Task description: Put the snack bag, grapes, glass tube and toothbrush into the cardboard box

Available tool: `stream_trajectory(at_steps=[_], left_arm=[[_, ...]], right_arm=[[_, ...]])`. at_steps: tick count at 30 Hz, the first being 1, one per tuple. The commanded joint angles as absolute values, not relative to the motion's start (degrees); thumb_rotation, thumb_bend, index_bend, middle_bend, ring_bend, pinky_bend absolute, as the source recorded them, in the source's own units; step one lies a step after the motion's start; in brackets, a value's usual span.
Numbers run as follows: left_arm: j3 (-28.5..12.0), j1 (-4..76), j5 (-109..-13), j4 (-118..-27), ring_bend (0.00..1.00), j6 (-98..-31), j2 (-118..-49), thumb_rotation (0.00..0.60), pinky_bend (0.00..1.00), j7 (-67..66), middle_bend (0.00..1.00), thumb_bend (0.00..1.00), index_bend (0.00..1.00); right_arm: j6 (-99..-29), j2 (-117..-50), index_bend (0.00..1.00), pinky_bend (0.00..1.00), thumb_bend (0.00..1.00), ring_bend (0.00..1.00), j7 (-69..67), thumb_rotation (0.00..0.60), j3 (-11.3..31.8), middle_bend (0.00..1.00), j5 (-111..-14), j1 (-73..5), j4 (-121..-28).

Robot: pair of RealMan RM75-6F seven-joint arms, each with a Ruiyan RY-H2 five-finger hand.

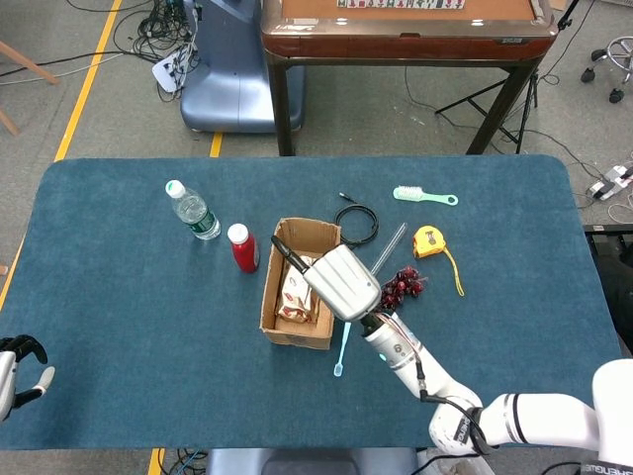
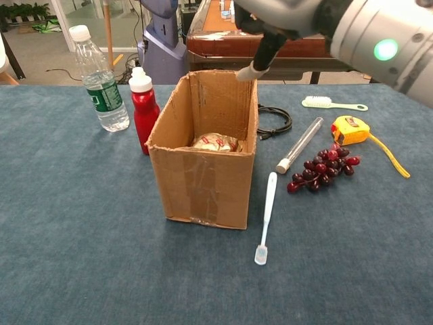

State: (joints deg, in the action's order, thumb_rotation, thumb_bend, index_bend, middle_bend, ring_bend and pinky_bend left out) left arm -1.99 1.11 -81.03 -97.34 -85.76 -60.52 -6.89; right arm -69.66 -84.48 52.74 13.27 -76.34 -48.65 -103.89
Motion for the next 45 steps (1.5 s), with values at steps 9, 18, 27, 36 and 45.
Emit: stream_trajectory(at_steps=[9, 18, 27, 36, 45], left_arm=[[-2.03, 1.38, -80.92, -97.40, 0.36, -85.31, -60.75, 0.600, 0.65, -7.52, 0.44, 0.28, 0.56], [-2.08, 1.56, -80.59, -97.29, 0.36, -84.90, -60.86, 0.600, 0.65, -7.70, 0.44, 0.28, 0.56], [-2.06, 1.55, -80.24, -97.37, 0.36, -84.68, -60.72, 0.600, 0.65, -7.86, 0.44, 0.28, 0.56], [-2.15, 1.51, -80.01, -97.31, 0.36, -84.67, -60.63, 0.600, 0.65, -7.37, 0.44, 0.28, 0.56], [-2.18, 1.55, -79.61, -97.14, 0.36, -84.52, -60.77, 0.600, 0.65, -8.04, 0.44, 0.28, 0.56]], right_arm=[[-74.17, -70.66, 0.29, 0.90, 0.00, 0.79, 54.65, 0.600, 9.38, 0.71, -71.66, -39.80, -112.63], [-69.10, -69.44, 0.29, 0.47, 0.00, 0.31, 45.50, 0.600, 7.64, 0.36, -68.54, -38.22, -105.56], [-60.90, -72.94, 0.28, 0.37, 0.00, 0.24, 41.40, 0.600, 5.50, 0.29, -65.87, -39.72, -96.67], [-55.91, -76.85, 0.28, 0.36, 0.00, 0.24, 39.93, 0.600, 4.20, 0.29, -64.72, -41.33, -91.29], [-54.46, -81.03, 0.28, 0.36, 0.00, 0.24, 40.98, 0.600, 3.45, 0.29, -63.49, -42.18, -85.64]])
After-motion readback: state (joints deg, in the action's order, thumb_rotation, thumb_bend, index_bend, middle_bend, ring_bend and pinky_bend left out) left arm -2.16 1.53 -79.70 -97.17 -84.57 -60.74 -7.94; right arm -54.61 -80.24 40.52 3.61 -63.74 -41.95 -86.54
